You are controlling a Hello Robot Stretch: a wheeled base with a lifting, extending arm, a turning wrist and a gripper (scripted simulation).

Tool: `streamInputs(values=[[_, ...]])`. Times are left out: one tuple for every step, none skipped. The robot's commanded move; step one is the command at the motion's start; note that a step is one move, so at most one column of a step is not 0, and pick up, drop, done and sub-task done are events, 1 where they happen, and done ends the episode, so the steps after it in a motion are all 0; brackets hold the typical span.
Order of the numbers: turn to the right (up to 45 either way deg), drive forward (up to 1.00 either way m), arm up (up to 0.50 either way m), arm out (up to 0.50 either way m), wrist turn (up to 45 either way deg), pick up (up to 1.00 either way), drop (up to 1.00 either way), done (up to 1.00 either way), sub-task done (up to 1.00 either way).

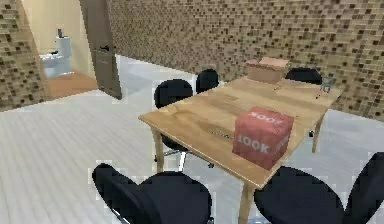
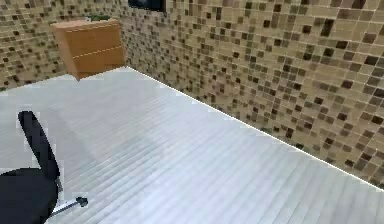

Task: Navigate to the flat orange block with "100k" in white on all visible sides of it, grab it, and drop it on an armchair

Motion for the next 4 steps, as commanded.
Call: streamInputs(values=[[-45.0, 0.00, 0.00, 0.00, 0.0, 0.00, 0.00, 0.00, 0.00], [-21.0, 0.00, 0.00, 0.00, 0.0, 0.00, 0.00, 0.00, 0.00], [45.0, 0.00, 0.00, 0.00, 0.0, 0.00, 0.00, 0.00, 0.00], [45.0, 0.00, 0.00, 0.00, 0.0, 0.00, 0.00, 0.00, 0.00]])
